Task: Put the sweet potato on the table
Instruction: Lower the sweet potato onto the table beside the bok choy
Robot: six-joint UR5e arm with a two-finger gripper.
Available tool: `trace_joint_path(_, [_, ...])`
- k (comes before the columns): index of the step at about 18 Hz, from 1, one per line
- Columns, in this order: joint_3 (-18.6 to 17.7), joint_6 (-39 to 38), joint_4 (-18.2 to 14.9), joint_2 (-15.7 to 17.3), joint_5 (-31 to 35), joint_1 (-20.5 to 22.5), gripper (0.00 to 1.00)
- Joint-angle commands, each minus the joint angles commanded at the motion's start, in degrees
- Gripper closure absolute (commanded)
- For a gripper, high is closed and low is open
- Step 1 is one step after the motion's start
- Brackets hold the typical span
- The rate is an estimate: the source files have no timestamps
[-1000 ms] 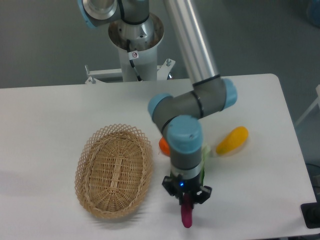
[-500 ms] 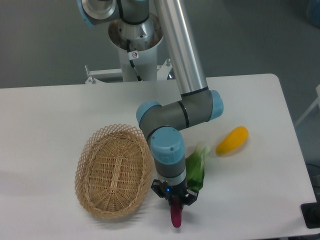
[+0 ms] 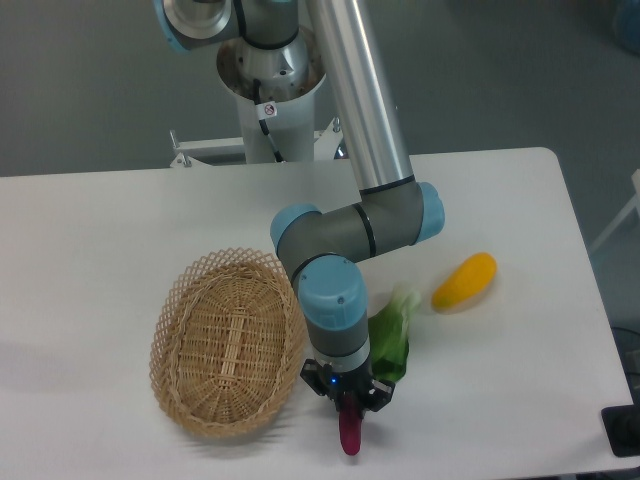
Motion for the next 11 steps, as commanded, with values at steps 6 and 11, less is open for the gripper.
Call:
trace_joint_path(6, [1.0, -0.6, -0.2, 1.2, 0.7, 0.0, 0.00])
trace_joint_path(11, [3.3, -2.0, -0.3, 5.5, 2.5, 0.1, 0.00])
